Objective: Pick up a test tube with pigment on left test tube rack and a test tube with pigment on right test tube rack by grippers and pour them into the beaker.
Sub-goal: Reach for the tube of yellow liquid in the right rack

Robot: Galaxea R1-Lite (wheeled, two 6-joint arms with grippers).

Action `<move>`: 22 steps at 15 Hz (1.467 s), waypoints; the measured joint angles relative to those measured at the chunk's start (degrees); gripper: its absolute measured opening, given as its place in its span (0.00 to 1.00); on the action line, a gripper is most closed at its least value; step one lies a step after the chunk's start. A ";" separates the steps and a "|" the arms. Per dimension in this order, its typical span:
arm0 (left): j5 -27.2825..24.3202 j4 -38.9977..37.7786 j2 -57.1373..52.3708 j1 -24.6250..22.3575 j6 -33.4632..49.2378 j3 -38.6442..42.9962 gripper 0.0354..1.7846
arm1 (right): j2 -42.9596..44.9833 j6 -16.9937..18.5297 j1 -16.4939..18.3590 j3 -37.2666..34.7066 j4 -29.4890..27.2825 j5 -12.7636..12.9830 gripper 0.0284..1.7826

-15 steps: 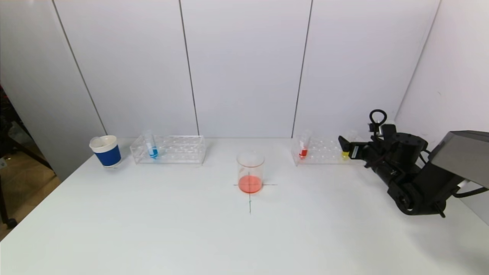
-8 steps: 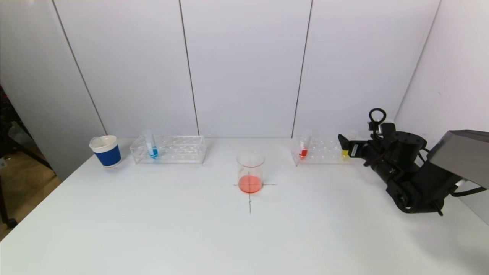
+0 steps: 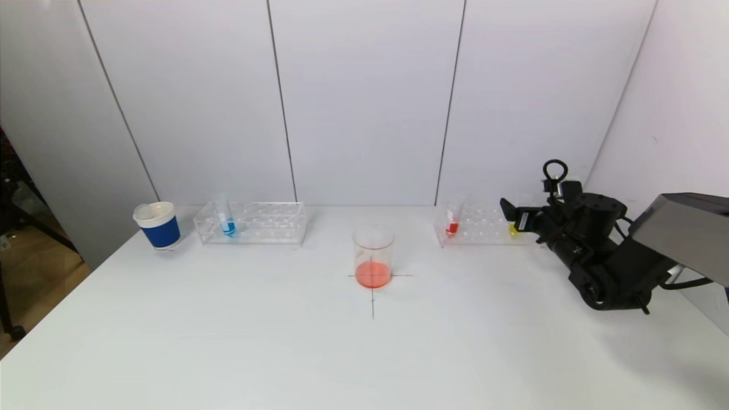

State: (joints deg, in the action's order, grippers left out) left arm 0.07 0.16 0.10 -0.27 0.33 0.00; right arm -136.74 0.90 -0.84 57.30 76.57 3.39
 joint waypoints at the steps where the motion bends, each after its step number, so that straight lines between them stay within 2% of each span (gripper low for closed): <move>1: 0.00 0.00 0.00 -0.02 -0.02 0.00 1.00 | -0.28 -0.02 -0.09 0.41 -0.09 0.02 0.99; 22: 0.00 0.02 0.00 0.00 -0.02 0.00 0.99 | -1.24 -0.57 -0.65 0.22 0.48 0.02 0.99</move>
State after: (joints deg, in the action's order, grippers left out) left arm 0.07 0.18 0.10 -0.27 0.30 0.00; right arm -137.99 0.33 -1.49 57.52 77.04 3.41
